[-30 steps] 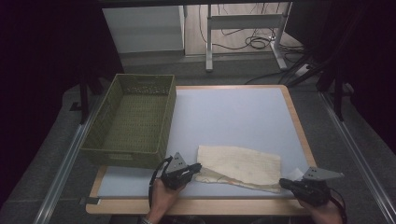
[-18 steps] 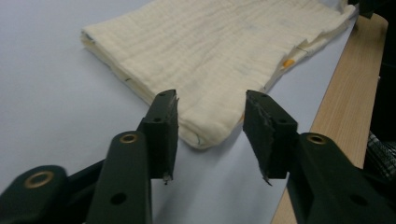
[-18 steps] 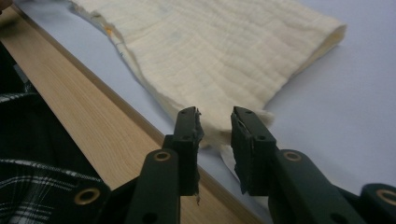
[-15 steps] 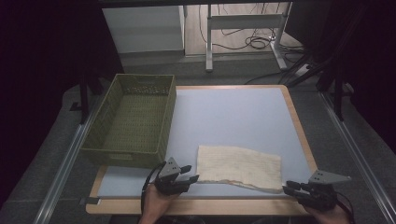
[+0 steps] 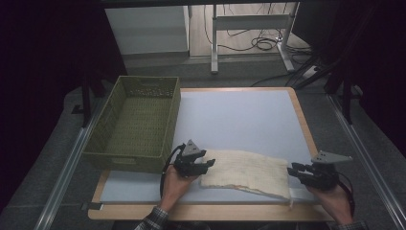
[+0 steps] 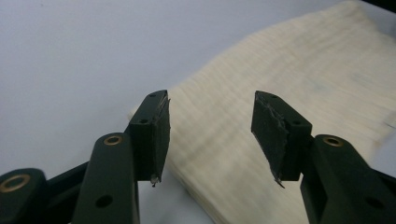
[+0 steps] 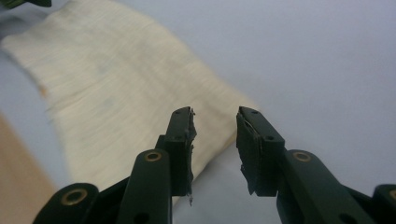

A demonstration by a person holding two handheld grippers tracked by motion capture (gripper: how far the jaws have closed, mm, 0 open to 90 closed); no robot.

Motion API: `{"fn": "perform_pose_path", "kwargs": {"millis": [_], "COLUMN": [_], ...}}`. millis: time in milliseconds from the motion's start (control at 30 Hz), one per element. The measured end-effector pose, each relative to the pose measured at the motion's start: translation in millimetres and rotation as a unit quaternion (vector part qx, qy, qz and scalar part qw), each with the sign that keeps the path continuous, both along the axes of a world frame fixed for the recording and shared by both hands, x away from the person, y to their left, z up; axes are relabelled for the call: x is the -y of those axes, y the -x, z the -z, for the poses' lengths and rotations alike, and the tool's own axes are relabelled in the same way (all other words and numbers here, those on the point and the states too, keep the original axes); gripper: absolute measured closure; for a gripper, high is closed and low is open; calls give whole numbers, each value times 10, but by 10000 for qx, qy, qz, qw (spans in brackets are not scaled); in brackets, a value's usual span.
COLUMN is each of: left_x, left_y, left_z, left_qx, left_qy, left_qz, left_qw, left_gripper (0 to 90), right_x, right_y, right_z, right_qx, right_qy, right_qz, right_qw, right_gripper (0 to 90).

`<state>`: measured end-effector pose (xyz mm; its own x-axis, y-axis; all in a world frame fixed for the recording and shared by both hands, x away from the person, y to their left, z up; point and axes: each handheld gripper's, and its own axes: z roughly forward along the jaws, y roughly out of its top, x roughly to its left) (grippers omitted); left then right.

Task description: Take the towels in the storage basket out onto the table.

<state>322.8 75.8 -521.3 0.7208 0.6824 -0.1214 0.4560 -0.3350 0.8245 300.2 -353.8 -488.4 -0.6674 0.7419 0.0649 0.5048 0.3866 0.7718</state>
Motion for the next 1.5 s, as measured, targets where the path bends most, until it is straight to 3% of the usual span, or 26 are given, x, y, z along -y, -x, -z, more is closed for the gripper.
{"fn": "perform_pose_path", "kwargs": {"millis": [33,67,100,133,233,300,467,567,633,667,700,767,800,833,867,1000,1067,1333,1433,1500], "left_x": [43,43,69,69,87,70,54,93,116,119,111,94,94,99,99,66,38,25,29,45], "left_y": [-115,-115,-210,-210,-333,-383,-424,-429,-424,-422,-427,-427,-427,-401,-401,-361,-322,-200,-239,-334], "left_z": [-4,-4,-10,-10,6,43,198,200,201,199,202,204,204,197,197,154,98,-1,-5,55], "left_qx": [-7,-7,15,15,11,1,-108,-102,-75,-125,-232,-386,-386,-220,-220,-58,58,315,307,162], "left_qy": [-65,-65,-112,-112,-223,-324,-497,-688,-810,-779,-654,-461,-461,-539,-539,-425,-368,-498,-611,-751], "left_qz": [-70,-70,-163,-163,-357,-466,-599,-529,-383,-326,-258,-110,-110,-147,-147,-224,-291,-408,-465,-481], "left_qw": [10000,10000,9998,9998,9991,9984,9969,9962,9959,9964,9973,9981,9981,9982,9982,9988,9989,9974,9966,9959], "left_gripper": [472,473,489,494,510,511,474,467,547,547,667,769,804,820,826,826,824,821,801,709], "right_x": [-13,-13,-41,-41,-99,-112,-172,-175,-204,-204,-232,-267,-267,-290,-290,-290,-295,-353,-404,-440], "right_y": [-61,-61,-186,-186,-432,-462,-496,-443,-412,-412,-406,-413,-413,-435,-435,-554,-687,-1058,-1182,-1272], "right_z": [-3,-3,-8,-8,48,73,285,319,311,311,301,277,277,251,251,167,101,29,21,94], "right_qx": [24,24,70,70,11,-12,-134,-77,-112,-112,-214,-211,-211,-123,-123,7,93,223,224,87], "right_qy": [23,23,77,77,107,126,486,444,468,468,453,583,583,705,705,652,641,577,586,564], "right_qz": [41,41,127,127,266,270,235,257,181,181,99,89,89,84,84,160,171,199,219,274], "right_qw": [10000,10000,9999,9999,9996,9996,9985,9987,9987,9987,9987,9980,9980,9974,9974,9977,9978,9979,9978,9980], "right_gripper": [661,661,661,661,645,636,581,633,765,765,846,861,861,864,864,864,863,861,859,843]}}
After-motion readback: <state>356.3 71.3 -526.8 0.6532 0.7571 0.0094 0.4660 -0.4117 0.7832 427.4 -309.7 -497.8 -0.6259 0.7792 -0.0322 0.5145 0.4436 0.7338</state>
